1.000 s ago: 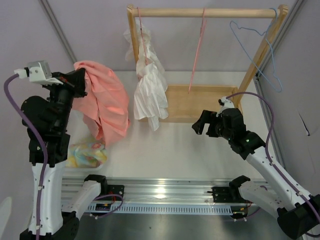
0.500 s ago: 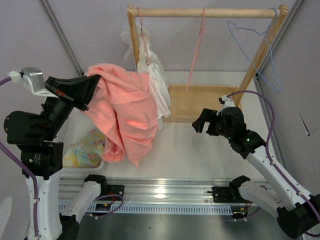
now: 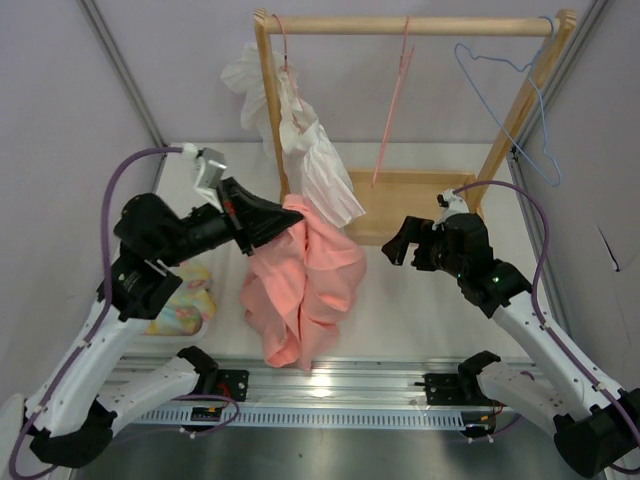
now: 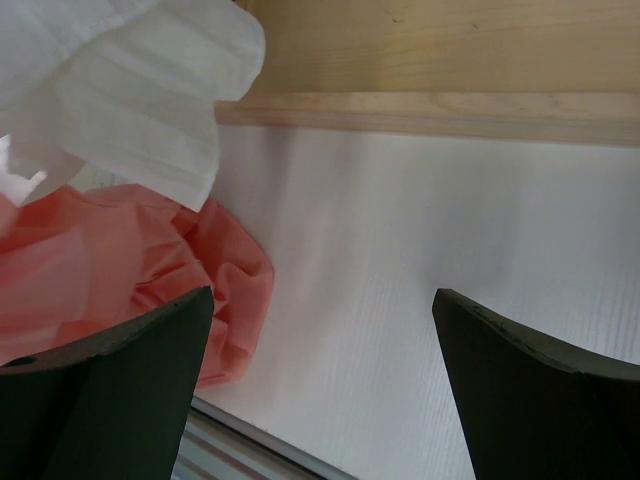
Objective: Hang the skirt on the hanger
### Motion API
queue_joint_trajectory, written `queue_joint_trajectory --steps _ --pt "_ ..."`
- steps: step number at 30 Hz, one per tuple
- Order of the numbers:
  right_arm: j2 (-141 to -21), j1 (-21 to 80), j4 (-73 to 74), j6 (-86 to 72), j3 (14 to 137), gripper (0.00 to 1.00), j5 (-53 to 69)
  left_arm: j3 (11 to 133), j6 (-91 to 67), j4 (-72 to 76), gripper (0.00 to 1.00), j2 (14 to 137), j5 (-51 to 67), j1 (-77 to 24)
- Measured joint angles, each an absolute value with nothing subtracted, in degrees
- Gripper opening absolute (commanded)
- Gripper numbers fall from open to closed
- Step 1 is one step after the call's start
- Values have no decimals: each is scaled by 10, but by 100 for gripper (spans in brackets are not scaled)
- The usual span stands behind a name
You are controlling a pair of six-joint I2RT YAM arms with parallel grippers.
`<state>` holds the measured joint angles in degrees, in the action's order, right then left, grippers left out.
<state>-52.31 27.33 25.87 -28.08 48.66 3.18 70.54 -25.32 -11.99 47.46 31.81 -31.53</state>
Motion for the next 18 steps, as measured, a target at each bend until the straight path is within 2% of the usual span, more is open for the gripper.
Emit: queue_joint_trajectory --steps 5,11,18 --pt "-522 273 250 -289 487 100 53 743 -218 -138 0 564 296 -392" --pt "-513 263 264 -291 504 99 45 950 -149 -207 0 739 281 -496" --pt "-503 206 289 -300 545 99 34 1140 -117 -261 0 835 255 -509"
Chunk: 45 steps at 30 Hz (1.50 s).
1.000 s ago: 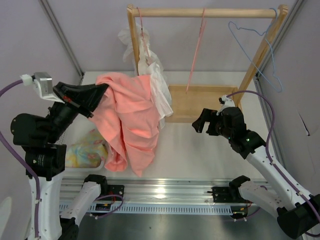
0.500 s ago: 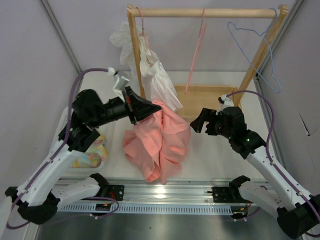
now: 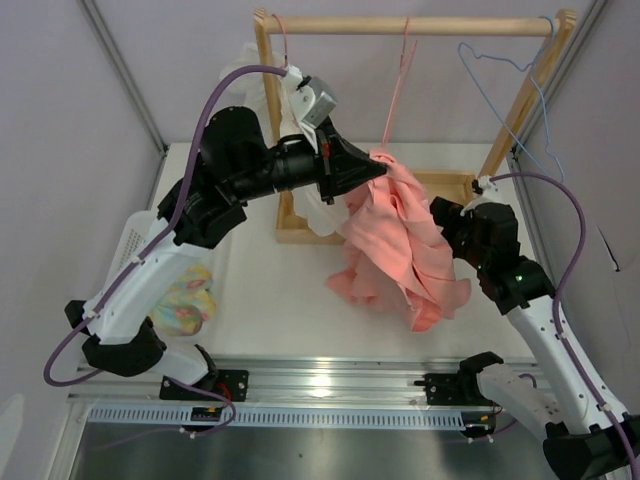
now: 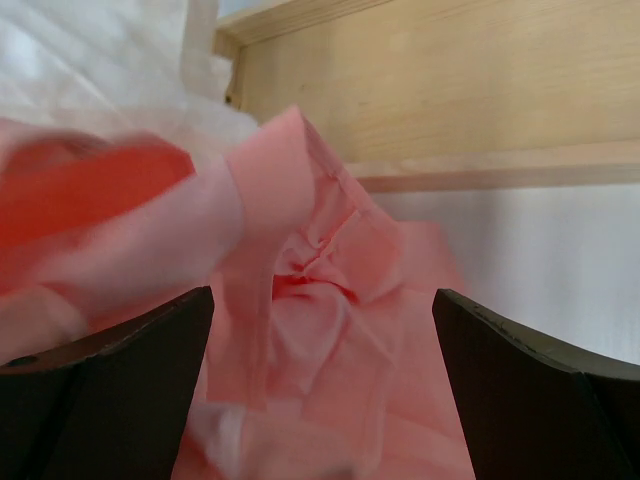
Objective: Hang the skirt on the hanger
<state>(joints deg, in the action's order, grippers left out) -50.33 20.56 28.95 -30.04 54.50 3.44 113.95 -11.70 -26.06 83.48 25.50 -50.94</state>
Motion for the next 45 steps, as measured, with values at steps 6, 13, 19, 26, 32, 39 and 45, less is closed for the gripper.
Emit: queue_joint_trajectory --steps 6,13,19,26,32,39,45 --pt "-491 171 328 -299 567 99 -2 1111 -118 -298 0 816 109 -509" --pt "-502 164 346 -296 569 99 -34 950 -185 -358 0 824 -27 -509" --pt "-524 165 351 -287 570 91 -24 868 -221 -391 15 929 -69 -516" --pt "-518 277 344 -289 553 88 -33 867 -226 -379 47 1012 -53 -534" --pt "-498 353 346 -303 506 87 -71 852 -230 -352 68 990 -60 -546" --pt "-495 427 344 -319 490 81 -115 761 -214 -322 69 838 -9 -533" --pt "-534 511 324 -326 491 74 -166 632 -218 -312 70 714 -1 -527"
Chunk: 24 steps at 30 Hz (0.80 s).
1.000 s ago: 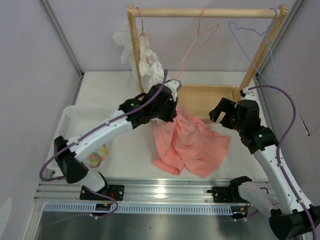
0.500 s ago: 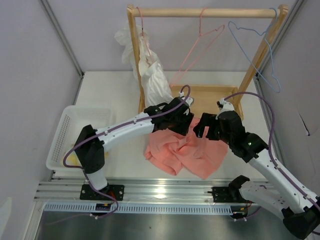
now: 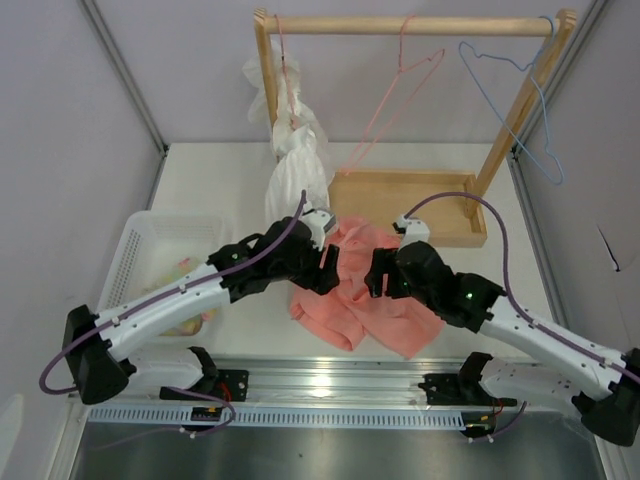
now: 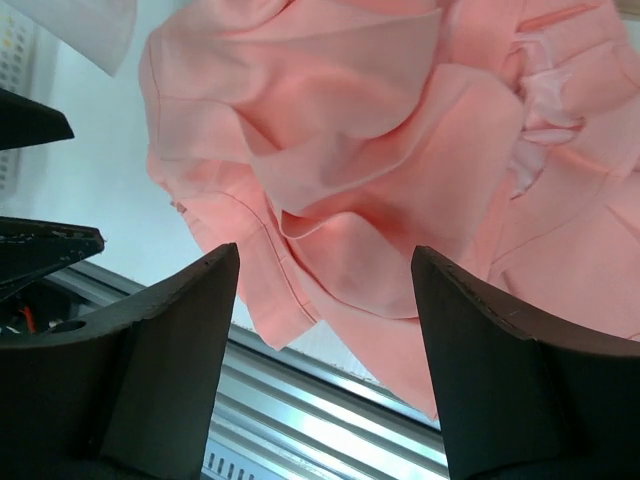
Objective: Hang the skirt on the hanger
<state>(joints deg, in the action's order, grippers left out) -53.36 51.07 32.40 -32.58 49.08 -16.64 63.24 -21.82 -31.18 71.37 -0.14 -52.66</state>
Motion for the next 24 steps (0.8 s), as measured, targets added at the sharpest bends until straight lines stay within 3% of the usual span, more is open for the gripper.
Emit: queue_joint_trajectory --steps 5,14,18,24 --pt "-630 597 310 -324 510 69 -217 555 -277 -353 62 636 -60 -513" --pt "-832 679 284 -283 629 67 -269 425 -439 -375 59 523 -166 -508" --pt "-879 692 283 -272 662 67 -271 356 -472 -359 59 530 -170 -507" --pt "-867 719 300 -306 636 65 -275 359 -458 -319 57 612 -173 -503"
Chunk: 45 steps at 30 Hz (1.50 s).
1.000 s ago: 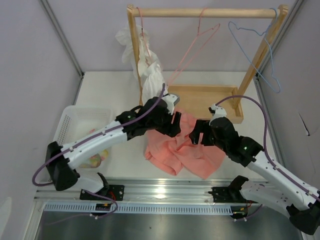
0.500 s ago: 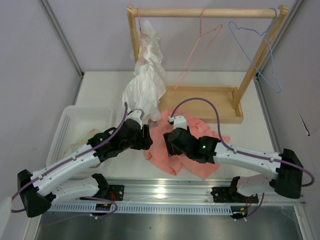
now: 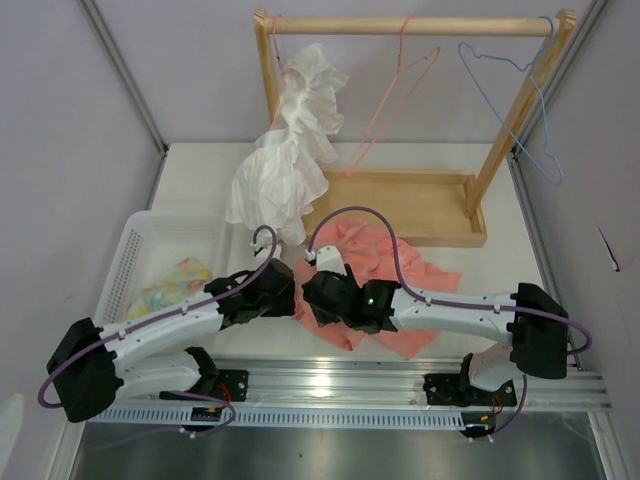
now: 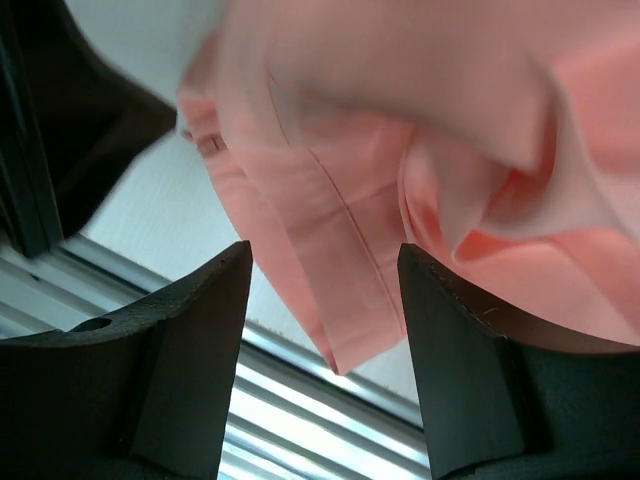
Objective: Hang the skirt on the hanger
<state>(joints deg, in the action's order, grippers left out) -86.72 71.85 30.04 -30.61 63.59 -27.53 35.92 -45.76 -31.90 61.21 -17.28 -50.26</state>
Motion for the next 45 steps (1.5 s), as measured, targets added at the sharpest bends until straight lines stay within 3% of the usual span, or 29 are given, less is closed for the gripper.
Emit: queue_joint_trajectory --steps 10,19,37,40,41,45 --pt "-825 808 393 -464 540 67 -291 373 -402 -260 56 668 -144 -461" --pt "-784 814 393 -555 449 69 -291 401 -369 -229 55 696 -121 -461" --pt "-855 833 349 -641 470 61 -326 406 -354 -218 55 696 -113 -461" --pt "-855 818 333 -644 457 50 -336 406 -351 -215 55 696 -111 -461" --pt "-854 812 326 -642 452 39 -341 406 -349 -214 56 695 -108 -461" --pt "-846 792 311 -637 442 20 -364 402 -344 -201 56 686 -100 -461"
